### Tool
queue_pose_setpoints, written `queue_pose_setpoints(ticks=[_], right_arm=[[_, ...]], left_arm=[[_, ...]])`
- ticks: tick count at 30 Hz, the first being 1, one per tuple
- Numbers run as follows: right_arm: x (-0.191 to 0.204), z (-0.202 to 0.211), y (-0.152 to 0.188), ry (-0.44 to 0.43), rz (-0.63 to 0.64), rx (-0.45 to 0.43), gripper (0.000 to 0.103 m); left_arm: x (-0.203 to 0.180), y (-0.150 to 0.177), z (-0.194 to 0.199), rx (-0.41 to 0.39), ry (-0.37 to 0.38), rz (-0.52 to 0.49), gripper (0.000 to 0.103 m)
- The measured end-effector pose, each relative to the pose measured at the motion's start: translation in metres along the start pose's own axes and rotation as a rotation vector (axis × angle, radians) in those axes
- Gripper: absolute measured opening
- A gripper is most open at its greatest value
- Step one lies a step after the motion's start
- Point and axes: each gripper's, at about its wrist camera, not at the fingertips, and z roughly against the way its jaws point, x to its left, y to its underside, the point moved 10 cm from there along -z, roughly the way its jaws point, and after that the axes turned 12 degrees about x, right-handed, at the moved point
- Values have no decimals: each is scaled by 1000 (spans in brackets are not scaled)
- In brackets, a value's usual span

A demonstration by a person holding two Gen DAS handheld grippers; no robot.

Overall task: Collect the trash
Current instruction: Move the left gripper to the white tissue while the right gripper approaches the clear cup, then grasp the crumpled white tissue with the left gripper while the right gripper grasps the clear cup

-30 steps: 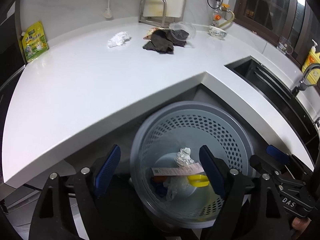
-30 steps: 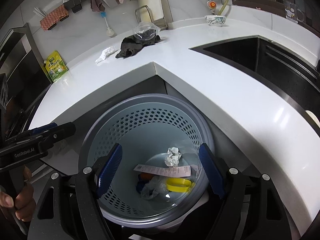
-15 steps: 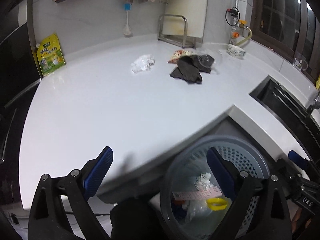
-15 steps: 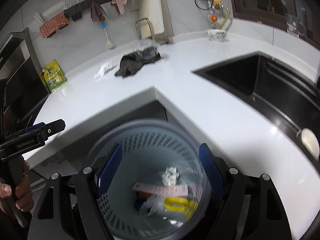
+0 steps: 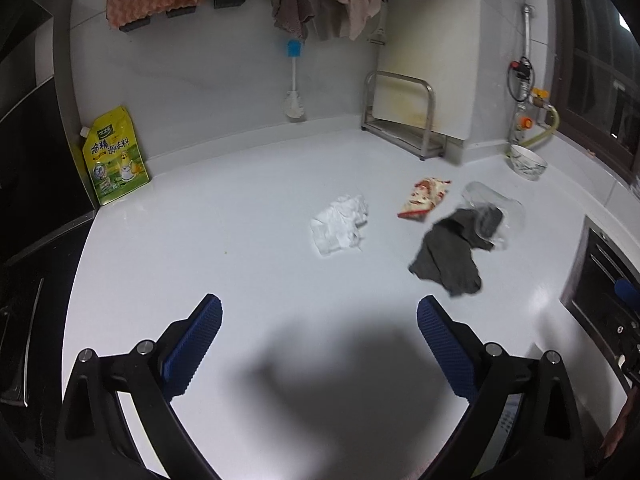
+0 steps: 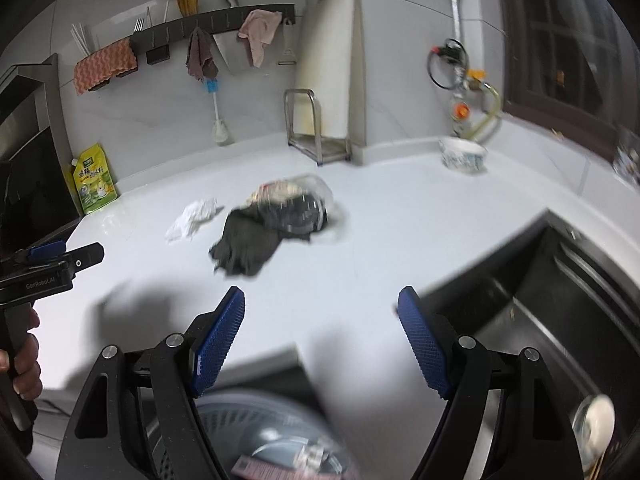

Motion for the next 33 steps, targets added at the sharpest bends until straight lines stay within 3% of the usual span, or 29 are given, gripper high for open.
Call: queue_pose_setpoints(ticks=[6,13,22,33], right_arm=[[-6,-46,-39,4,27,25,76],[-7,-90,-63,27,44,53,76],[-16,-121,-77,129,47,86,75],[-13,-140,-87,123,28,89,75]], left_arm=[[5,-32,-44,30,-21,7,96],[-3,-53,-89,67,-18,-19,96],[-13,-77,-115,93,21,-19,96],[-12,-82,-139,153,45,-5,96]])
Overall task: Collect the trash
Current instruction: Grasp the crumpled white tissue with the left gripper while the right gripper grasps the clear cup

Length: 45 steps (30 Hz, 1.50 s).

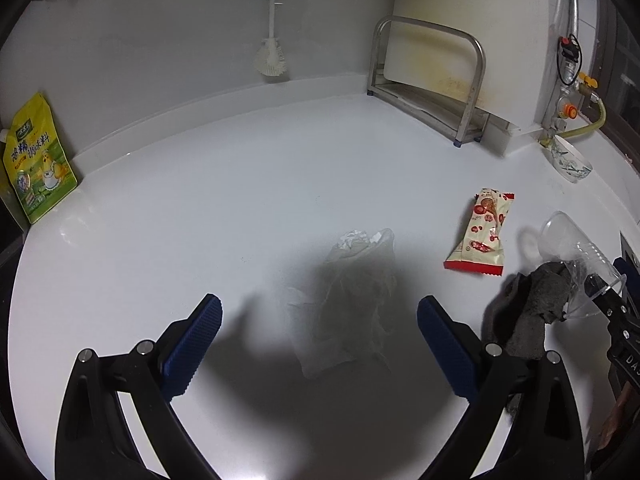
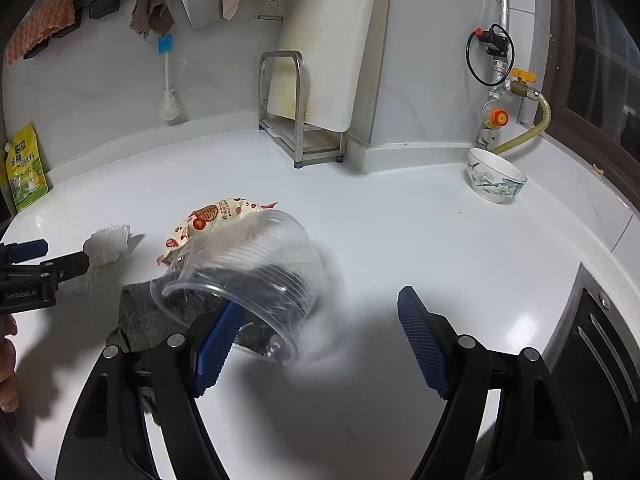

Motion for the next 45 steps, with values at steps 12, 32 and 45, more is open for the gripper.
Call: queue_pose_setpoints(ticks=[12,32,45], right_arm=[[8,-2,-2,-48,-12,-7,13],[19,40,28,-104,-81,-29,10],[26,64,62,-131,-151,4,10]], left_arm=[[4,-10,-21,38,-19,22,96],[-10,-15,-29,52,-11,-53,22],[-4,-18,-16,-5,-11,-36,17]])
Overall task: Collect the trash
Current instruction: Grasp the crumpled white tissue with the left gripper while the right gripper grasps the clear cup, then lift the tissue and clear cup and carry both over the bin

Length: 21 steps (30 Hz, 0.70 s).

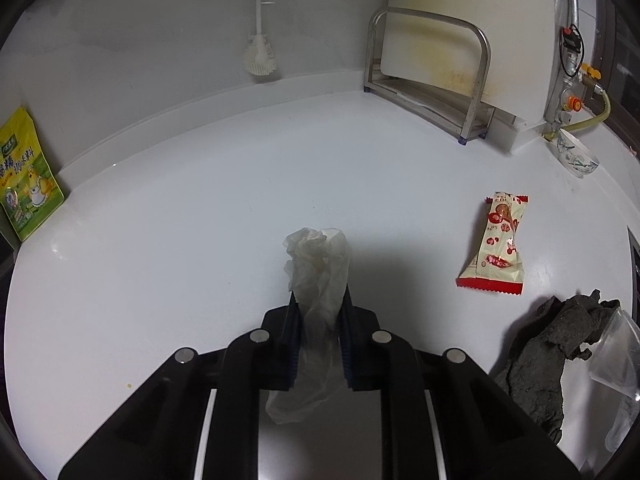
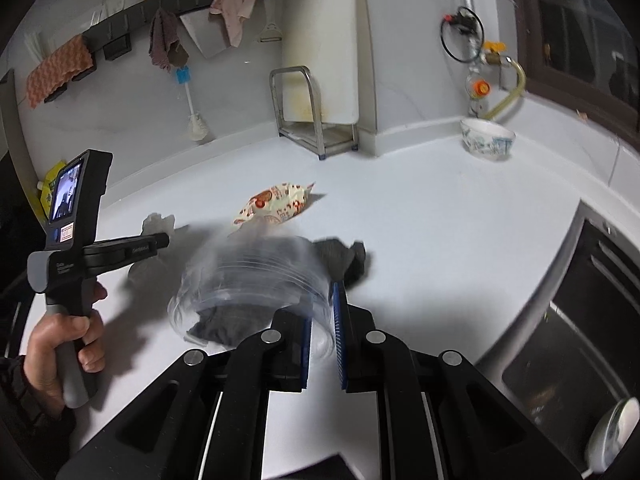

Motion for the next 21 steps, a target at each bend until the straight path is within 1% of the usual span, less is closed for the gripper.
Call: queue_pose_setpoints(ticks=[6,17,21], right_arm=[[5,17,2,28,0,-12,10],[-5,50,-17,29,-59,-36,10],[-6,67,-22,38,-66,-55,10]], left_arm=[[6,-3,4,-15,-4,8,17],[6,-3,10,-30,5,9,17],[3,-6,12,-40,9,3,17]])
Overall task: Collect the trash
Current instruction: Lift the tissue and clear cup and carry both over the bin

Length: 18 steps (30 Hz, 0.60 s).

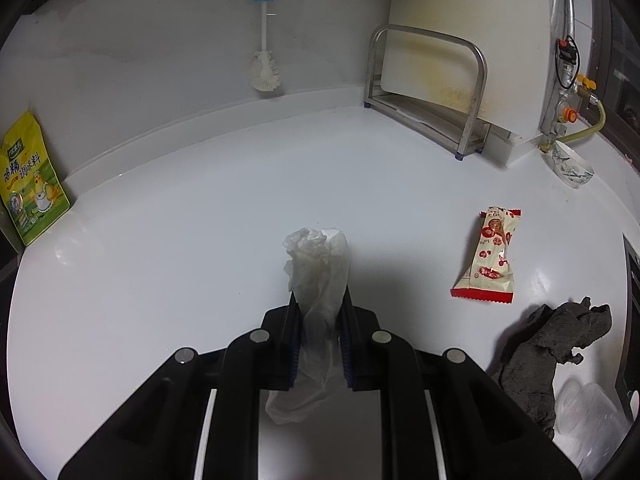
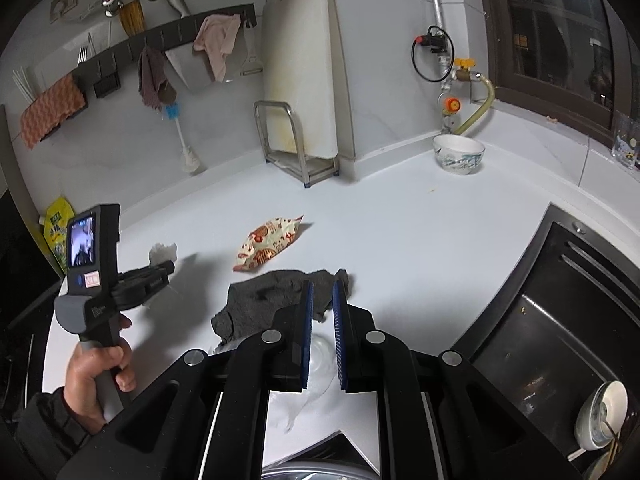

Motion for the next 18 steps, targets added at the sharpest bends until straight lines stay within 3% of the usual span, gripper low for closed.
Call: queue_pose_setpoints(ticks=[8,18], right_arm=[[5,26,10,2,5,-14,10],[20,31,76,-24,84,42,9]], left_arm=[[1,2,4,-6,4,4,16],[9,16,30,-43,24,34,16]])
